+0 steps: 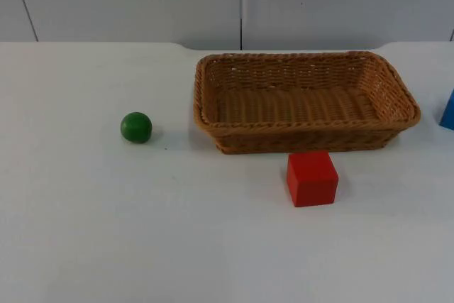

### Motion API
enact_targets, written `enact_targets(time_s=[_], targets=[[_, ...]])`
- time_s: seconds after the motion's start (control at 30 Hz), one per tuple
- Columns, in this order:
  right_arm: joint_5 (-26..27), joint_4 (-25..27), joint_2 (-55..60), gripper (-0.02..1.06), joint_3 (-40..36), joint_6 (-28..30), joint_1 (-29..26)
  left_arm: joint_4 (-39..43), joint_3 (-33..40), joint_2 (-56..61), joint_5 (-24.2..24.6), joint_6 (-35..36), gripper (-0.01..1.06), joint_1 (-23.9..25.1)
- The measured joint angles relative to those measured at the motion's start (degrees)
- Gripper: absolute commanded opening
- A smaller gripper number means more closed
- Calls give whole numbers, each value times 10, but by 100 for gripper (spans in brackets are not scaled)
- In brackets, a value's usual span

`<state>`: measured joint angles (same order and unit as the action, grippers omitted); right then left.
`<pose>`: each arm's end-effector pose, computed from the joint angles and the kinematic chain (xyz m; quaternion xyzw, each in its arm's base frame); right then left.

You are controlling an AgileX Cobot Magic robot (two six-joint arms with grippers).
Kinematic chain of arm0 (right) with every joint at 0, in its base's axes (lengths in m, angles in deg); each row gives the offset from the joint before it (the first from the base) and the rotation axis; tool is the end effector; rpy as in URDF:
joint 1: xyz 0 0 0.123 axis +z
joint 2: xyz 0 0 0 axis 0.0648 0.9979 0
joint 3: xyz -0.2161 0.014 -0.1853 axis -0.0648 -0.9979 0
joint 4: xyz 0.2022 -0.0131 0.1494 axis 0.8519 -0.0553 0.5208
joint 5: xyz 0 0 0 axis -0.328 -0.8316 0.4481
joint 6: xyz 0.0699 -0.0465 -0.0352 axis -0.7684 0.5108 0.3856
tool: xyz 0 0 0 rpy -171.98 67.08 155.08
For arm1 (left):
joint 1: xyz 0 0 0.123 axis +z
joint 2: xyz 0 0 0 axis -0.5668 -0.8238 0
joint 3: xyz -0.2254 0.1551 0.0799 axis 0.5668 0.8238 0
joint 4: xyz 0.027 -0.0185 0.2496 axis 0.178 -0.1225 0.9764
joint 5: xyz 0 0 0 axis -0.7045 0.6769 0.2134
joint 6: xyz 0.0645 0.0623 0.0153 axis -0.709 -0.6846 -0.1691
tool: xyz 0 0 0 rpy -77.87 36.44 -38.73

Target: Place all geometric objects except the red cube into the basket.

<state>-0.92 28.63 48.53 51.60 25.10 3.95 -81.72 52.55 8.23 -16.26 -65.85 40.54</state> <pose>-0.0074 -0.0043 0.2803 0.0041 0.8553 -0.0228 0.5176 -0.0044 -0.0016 0.2751 -0.0417 0.8587 0.0214 0.5104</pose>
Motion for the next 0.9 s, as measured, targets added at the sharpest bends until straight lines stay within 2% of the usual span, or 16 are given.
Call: enact_targets(time_s=[0.17, 0.3, 0.5, 0.63, 0.9], targets=[[1, 0, 1, 105, 20, 1, 0, -21, 0, 0, 0, 0, 105, 0], [16, 0, 45, 105, 45, 1, 0, -30, -3, -24, -2, 0, 105, 0], [64, 0, 154, 105, 70, 1, 0, -42, -24, -105, -19, 0, 105, 0], [109, 0, 245, 105, 85, 1, 0, -45, -31, -192, -49, 0, 105, 0], [144, 0, 355, 105, 104, 1, 0, -45, -36, -326, -89, 0, 105, 0]])
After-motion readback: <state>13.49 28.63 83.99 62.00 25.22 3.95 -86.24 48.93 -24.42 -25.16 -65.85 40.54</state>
